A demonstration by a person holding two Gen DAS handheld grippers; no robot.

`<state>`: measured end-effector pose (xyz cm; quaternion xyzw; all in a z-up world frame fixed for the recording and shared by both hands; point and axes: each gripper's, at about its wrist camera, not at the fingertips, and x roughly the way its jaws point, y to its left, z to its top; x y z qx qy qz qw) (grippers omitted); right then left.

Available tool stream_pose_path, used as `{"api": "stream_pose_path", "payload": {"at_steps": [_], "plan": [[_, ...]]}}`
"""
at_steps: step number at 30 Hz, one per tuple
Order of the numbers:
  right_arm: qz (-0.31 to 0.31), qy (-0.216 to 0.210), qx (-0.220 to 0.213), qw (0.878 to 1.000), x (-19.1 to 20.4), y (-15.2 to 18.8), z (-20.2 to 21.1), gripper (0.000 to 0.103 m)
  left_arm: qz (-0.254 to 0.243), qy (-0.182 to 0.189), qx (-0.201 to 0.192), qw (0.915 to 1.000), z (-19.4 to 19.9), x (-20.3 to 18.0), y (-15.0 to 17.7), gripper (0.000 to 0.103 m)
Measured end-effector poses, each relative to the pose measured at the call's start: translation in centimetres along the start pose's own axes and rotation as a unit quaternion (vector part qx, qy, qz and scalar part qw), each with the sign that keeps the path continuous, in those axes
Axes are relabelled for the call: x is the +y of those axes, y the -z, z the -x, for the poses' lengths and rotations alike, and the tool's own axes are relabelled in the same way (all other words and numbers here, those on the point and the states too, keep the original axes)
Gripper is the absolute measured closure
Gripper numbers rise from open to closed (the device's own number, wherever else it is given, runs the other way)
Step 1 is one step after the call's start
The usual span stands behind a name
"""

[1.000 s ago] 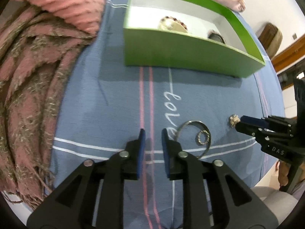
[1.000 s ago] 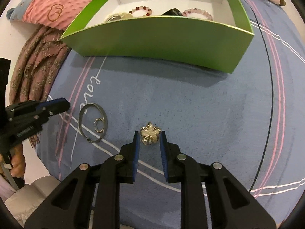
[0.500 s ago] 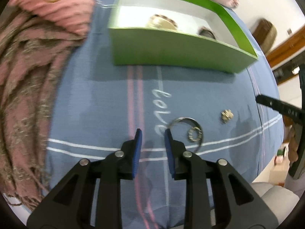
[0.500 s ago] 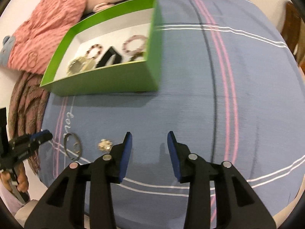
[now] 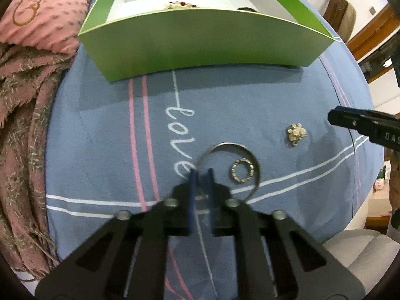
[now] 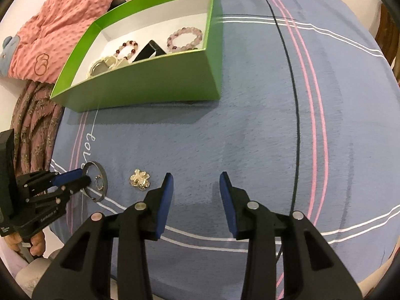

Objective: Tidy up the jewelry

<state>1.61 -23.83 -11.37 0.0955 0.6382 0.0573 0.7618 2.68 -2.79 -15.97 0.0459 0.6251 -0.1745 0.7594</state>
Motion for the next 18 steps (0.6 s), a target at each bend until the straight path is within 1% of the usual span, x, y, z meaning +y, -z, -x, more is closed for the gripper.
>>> {"api": "stream_pose_path", "payload": {"at_steps": [2, 7, 12, 18], "plan": [[0.003, 0.000, 0.003, 1.000, 0.3, 0.1, -0.2, 0.065, 0.010, 0.009, -0.005, 0.9999, 0.2, 0.4, -0.1, 0.099], [0.009, 0.000, 0.008, 1.000, 0.7, 0.3, -0.6, 0.065, 0.041, 0.012, -0.018, 0.9989, 0.9, 2.3, -0.6, 0.099], [0.017, -0.002, 0.011, 1.000, 1.2, 0.4, -0.8, 0.065, 0.074, 0.006, -0.029, 0.9968, 1.7, 4.5, -0.7, 0.099], [0.019, -0.002, 0.018, 1.000, 1.4, 0.4, -1.3, 0.065, 0.096, 0.025, -0.037, 0.9943, 2.1, 5.4, -0.6, 0.099]]}}
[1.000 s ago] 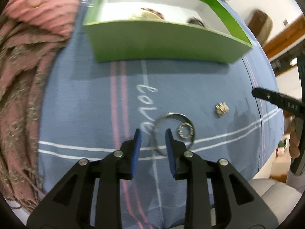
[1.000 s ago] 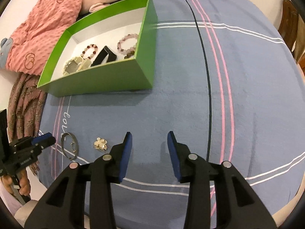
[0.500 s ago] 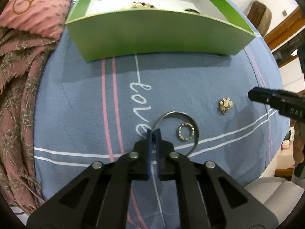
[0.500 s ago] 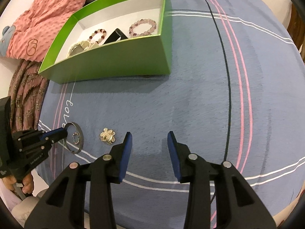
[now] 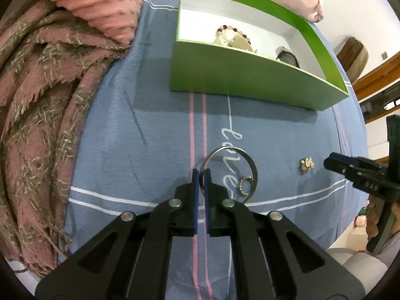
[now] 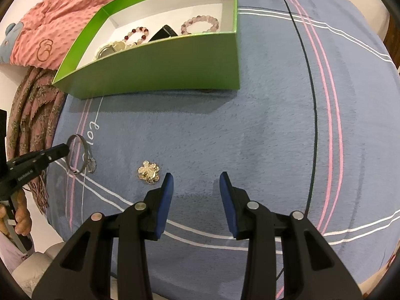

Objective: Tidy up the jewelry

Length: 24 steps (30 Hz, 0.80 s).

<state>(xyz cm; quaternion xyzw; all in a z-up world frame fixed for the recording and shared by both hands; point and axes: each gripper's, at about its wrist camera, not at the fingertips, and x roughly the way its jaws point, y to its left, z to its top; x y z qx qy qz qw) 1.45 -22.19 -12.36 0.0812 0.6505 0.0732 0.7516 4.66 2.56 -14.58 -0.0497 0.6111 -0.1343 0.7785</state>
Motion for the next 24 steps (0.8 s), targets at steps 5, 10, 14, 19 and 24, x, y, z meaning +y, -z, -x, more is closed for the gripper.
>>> {"api": "stream_pose_path", "payload": {"at_steps": [5, 10, 14, 19, 24], "plan": [[0.001, 0.000, 0.003, 1.000, 0.1, 0.1, -0.2, 0.064, 0.003, -0.003, 0.003, 1.0000, 0.1, 0.5, 0.3, 0.099], [0.008, 0.002, 0.007, 1.000, 0.5, 0.2, -0.5, 0.064, 0.000, -0.002, 0.006, 1.0000, -0.2, 0.4, 0.4, 0.099], [0.016, 0.013, 0.008, 1.000, 0.8, 0.3, -0.6, 0.064, -0.002, -0.007, 0.006, 1.0000, -0.4, 0.1, 0.3, 0.099], [0.035, 0.022, 0.007, 0.999, 1.8, 0.4, -0.6, 0.064, -0.009, -0.012, 0.005, 0.9999, -0.5, -0.6, 0.2, 0.099], [0.043, 0.022, 0.009, 0.999, 2.5, 0.4, -0.8, 0.064, -0.016, -0.013, 0.010, 0.9997, -1.1, -1.0, 0.3, 0.099]]}}
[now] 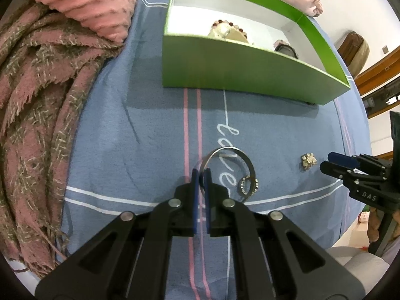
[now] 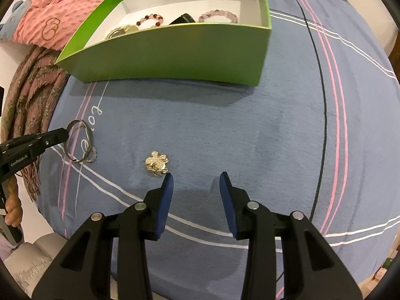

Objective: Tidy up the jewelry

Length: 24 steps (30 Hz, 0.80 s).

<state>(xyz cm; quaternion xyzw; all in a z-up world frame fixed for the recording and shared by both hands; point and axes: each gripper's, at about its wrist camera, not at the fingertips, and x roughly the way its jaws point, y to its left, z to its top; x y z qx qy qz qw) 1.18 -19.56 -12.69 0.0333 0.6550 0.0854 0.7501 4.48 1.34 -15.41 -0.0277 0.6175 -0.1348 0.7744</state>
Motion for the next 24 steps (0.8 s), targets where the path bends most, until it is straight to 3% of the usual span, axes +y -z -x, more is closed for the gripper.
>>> {"api": "stream_pose_path", "payload": {"at_steps": [12, 15, 16, 17, 18, 24], "plan": [[0.067, 0.006, 0.003, 0.998, 4.5, -0.9, -1.1, 0.064, -0.001, -0.022, -0.002, 0.9997, 0.2, 0.4, -0.2, 0.097], [0.079, 0.010, 0.003, 0.997, 5.1, -1.1, -1.5, 0.065, -0.002, -0.028, -0.003, 0.9996, 0.4, 0.5, -0.2, 0.089], [0.086, 0.012, 0.004, 0.996, 5.4, -1.2, -1.7, 0.067, -0.005, -0.030, -0.002, 0.9995, 0.4, 0.4, -0.2, 0.086], [0.090, 0.013, 0.005, 0.996, 5.5, -1.3, -1.8, 0.078, -0.008, -0.032, -0.001, 0.9995, 0.4, 0.3, -0.2, 0.086], [0.093, 0.014, 0.007, 0.996, 5.7, -1.4, -1.9, 0.083, -0.012, -0.033, 0.001, 0.9994, 0.3, 0.1, -0.3, 0.086], [0.083, 0.016, 0.004, 0.996, 4.9, -2.3, -1.0, 0.083, -0.045, -0.052, 0.017, 0.9975, -0.4, -1.3, -0.8, 0.086]]}}
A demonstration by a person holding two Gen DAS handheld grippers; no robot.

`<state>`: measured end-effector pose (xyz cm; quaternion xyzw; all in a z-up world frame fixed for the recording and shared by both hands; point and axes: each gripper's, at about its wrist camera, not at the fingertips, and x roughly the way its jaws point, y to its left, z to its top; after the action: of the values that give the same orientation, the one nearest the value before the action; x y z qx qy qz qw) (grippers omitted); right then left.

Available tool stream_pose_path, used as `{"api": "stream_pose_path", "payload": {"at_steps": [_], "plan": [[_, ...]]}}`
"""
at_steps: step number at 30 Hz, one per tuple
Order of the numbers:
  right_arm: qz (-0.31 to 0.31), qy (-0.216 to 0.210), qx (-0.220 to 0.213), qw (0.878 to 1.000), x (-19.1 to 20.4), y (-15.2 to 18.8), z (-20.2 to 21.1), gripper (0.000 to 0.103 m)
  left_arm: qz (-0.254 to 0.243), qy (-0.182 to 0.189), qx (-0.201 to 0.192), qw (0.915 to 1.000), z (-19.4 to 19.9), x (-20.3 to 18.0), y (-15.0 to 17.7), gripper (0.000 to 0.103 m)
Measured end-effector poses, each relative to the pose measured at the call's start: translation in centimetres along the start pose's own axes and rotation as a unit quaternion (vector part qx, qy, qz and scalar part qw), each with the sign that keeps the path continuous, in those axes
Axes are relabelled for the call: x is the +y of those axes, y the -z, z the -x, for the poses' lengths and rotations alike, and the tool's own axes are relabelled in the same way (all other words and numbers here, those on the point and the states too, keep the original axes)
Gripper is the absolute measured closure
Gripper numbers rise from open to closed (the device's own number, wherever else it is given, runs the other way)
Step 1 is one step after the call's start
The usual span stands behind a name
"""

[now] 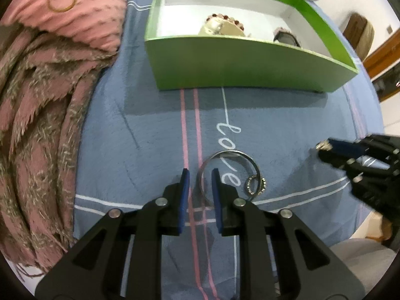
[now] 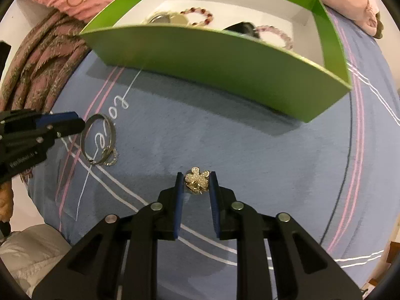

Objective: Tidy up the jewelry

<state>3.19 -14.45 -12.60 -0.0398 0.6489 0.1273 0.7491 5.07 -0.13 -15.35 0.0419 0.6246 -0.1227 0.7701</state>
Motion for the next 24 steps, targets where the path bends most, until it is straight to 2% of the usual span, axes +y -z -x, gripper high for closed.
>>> {"api": "stream_pose_path", "payload": {"at_steps": [8, 11, 13, 24], "plan": [[-0.048, -0.010, -0.017, 0.999, -4.7, 0.0, 3.2, 0.083, -0.029, -0.010, 0.027, 0.9992, -1.3, -1.0, -1.1, 0.091], [-0.067, -0.019, -0.016, 0.997, -6.6, 0.4, 3.9, 0.083, -0.035, -0.003, 0.034, 0.9988, -1.5, -1.6, -1.8, 0.099], [-0.075, -0.019, -0.010, 0.997, -7.2, 0.3, 3.7, 0.083, -0.033, 0.006, 0.035, 0.9988, -1.4, -1.5, -2.1, 0.099], [-0.087, -0.044, 0.005, 0.995, -6.7, -0.5, 1.8, 0.083, -0.010, 0.041, 0.017, 0.9990, 0.9, 1.0, -4.0, 0.100]]}}
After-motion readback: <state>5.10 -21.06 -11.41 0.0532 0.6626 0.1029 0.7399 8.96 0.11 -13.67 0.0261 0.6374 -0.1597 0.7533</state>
